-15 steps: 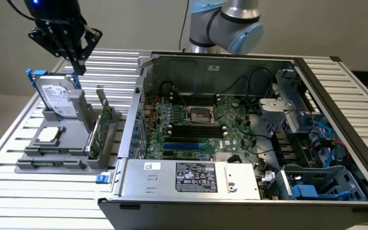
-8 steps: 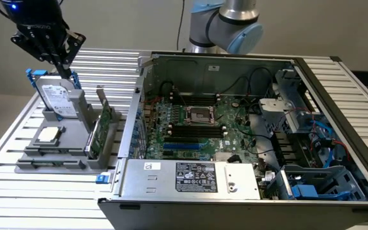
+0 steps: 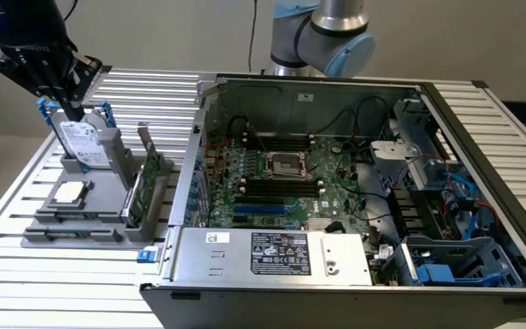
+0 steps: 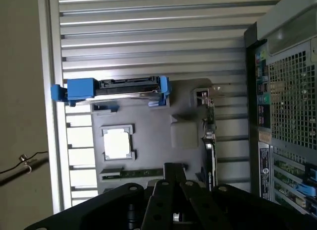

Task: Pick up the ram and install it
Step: 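Reach for the ram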

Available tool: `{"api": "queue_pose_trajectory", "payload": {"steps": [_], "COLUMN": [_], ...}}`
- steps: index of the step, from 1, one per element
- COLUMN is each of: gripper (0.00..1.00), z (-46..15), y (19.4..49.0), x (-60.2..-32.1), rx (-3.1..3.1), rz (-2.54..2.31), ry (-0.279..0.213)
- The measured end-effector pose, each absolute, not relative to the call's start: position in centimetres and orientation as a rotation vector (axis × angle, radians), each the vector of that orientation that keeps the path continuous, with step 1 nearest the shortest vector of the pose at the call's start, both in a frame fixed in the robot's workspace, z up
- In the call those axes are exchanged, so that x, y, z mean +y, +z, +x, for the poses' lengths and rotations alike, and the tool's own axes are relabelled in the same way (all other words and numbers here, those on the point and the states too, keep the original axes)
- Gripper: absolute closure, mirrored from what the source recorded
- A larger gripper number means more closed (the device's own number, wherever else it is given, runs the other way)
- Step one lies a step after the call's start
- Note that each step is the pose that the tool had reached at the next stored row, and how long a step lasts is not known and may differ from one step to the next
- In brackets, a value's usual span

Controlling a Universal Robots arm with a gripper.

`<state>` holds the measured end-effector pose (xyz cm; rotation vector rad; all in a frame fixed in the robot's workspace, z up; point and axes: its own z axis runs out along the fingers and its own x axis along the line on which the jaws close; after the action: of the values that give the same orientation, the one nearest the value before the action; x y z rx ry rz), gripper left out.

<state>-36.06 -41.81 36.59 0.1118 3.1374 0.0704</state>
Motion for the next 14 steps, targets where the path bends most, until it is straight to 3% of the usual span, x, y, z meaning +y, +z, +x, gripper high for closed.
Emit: {"api": "queue_pose_trajectory", "payload": {"steps": [14], "gripper": [0.89], "z": [-38.5], "y": [35.8], "x": [-44.8], "rx": [3.141], "rz": [0.112], "ry": [0.070]}}
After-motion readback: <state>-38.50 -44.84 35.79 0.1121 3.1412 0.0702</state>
